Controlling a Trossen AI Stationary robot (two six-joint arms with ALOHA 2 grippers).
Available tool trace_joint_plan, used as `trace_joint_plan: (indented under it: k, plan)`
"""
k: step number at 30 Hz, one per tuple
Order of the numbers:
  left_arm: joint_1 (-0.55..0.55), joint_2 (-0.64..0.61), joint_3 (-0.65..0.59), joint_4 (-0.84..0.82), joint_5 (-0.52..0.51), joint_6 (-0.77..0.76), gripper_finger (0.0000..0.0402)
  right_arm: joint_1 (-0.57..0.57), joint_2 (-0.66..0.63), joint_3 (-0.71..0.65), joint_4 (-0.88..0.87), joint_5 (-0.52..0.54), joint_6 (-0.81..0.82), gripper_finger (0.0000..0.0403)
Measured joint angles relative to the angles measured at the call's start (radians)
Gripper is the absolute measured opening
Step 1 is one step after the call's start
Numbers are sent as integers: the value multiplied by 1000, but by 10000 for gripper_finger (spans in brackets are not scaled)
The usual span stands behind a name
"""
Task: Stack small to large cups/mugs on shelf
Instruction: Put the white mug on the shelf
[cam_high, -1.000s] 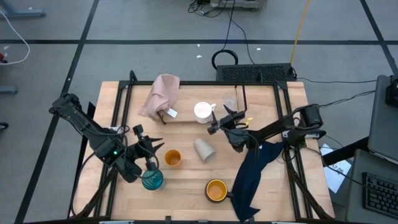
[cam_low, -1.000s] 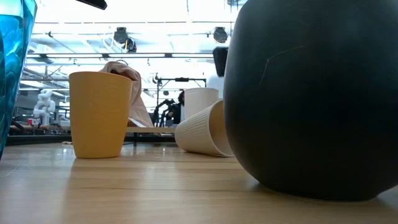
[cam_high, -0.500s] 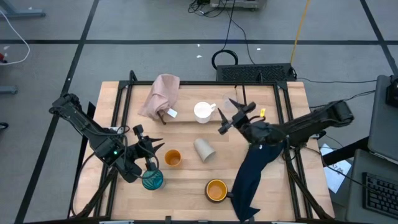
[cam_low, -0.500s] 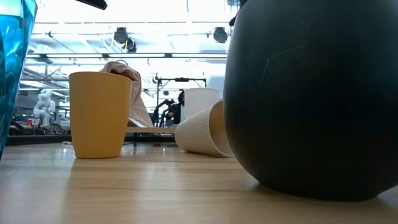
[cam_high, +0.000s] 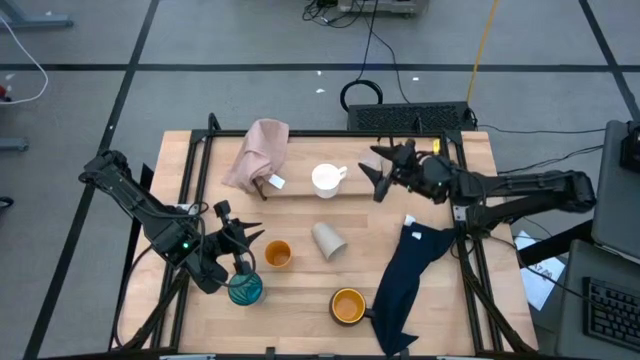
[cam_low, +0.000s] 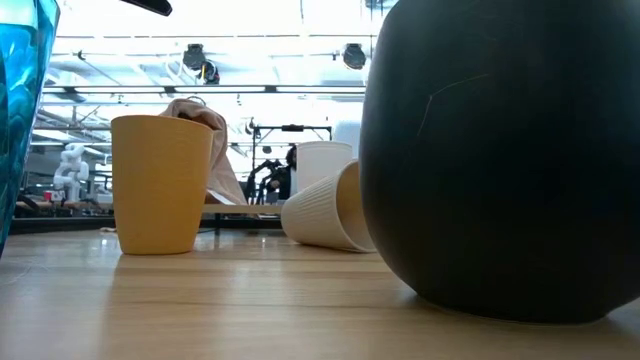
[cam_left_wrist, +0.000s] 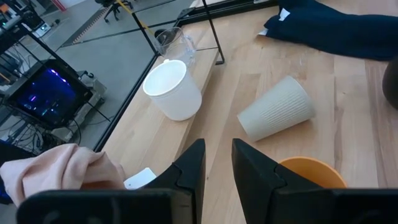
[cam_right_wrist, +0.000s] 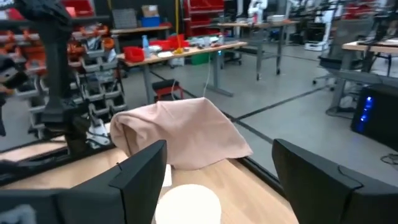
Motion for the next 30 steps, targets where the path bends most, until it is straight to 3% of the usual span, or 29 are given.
trace_joint_plan:
  k: [11,23,30]
  plan:
    - [0,0,0,5,-35,-11,81,-212,134,248,-380,-272,-11,283]
    - [17,0,-1,4,-59,-11,81,-271,435,676,-895,-292,-166,283]
    - [34,0,-1,3,-33,-13,81,-327,500,720,-1057,-291,-190,283]
